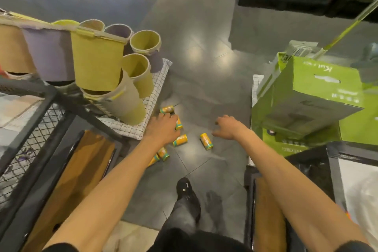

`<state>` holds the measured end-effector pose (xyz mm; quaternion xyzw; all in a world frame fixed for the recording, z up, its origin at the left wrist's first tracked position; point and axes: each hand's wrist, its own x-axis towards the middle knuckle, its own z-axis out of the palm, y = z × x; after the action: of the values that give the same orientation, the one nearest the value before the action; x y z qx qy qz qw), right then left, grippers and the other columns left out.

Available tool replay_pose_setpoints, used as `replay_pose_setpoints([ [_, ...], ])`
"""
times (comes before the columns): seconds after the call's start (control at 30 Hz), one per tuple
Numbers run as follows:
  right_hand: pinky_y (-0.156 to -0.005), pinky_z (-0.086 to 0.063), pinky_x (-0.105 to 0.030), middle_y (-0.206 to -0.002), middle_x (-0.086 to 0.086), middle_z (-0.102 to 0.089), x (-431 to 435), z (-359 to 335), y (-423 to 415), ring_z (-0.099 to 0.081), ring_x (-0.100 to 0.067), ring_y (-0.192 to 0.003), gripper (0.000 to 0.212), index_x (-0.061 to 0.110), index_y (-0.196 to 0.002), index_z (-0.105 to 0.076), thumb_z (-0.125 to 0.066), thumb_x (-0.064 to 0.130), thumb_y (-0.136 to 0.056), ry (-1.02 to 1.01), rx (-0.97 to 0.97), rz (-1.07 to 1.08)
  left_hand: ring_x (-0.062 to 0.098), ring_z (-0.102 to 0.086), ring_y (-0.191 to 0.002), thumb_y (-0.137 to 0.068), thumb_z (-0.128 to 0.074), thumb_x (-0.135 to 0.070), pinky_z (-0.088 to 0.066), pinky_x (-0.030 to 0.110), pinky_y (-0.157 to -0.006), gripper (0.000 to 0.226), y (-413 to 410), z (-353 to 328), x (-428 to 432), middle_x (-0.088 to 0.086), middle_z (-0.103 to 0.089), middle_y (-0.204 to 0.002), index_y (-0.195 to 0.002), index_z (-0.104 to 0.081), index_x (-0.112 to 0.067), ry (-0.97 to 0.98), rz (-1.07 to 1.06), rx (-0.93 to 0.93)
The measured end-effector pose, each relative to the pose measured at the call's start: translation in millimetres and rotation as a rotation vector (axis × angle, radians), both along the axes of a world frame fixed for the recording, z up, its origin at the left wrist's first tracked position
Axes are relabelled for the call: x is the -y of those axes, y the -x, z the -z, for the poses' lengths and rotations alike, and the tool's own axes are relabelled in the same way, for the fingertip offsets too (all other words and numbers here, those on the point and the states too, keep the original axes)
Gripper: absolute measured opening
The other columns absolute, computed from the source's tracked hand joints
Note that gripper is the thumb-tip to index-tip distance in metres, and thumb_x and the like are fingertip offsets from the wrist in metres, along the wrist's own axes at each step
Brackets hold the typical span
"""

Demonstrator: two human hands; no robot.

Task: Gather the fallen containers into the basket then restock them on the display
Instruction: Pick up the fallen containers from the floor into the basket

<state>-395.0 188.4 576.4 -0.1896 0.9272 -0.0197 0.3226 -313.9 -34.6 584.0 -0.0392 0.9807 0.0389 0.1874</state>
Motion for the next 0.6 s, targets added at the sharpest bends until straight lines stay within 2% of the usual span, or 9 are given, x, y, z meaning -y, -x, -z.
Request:
replay_pose_setpoints([
  [0.33,-0.096,-0.043,-0.042,-0.138,-0.013,-0.046,44.5,91.7,76.7,-0.044,-0.034,-0.126,0.051,0.013,-0.136,-0.049,-0.057,0.035,-0.091,0.036,0.070,0.057,0.035,-0.049,-0.120,-0.091,-0.052,-0.044,-0.043,0.044,-0.095,0.048,80.6,87.7,31.2,0.013,-0.057,-0.125,-0.130,-0.049,-0.015,-0.015,0.018,0.184],
  [0.47,-0.094,-0.045,-0.041,-0.134,-0.012,-0.050,51.3,162.8,107.3,-0.045,-0.032,-0.123,0.043,0.012,-0.132,-0.051,-0.052,0.030,-0.093,0.069,0.055,0.113,0.035,-0.047,-0.122,-0.092,-0.052,-0.040,-0.044,0.044,-0.094,0.042,111.3,153.3,37.4,0.014,-0.055,-0.127,-0.124,-0.052,-0.012,-0.056,-0.030,0.217],
  [0.6,-0.094,-0.045,-0.041,-0.130,-0.016,-0.052,61.2,244.7,130.8,-0.046,-0.035,-0.123,0.041,0.008,-0.128,-0.055,-0.055,0.027,-0.092,0.081,0.049,0.142,0.035,-0.047,-0.123,-0.093,-0.051,-0.042,-0.043,0.045,-0.093,0.045,140.0,232.5,37.8,0.012,-0.055,-0.131,-0.128,-0.053,-0.014,-0.082,-0.030,0.214],
])
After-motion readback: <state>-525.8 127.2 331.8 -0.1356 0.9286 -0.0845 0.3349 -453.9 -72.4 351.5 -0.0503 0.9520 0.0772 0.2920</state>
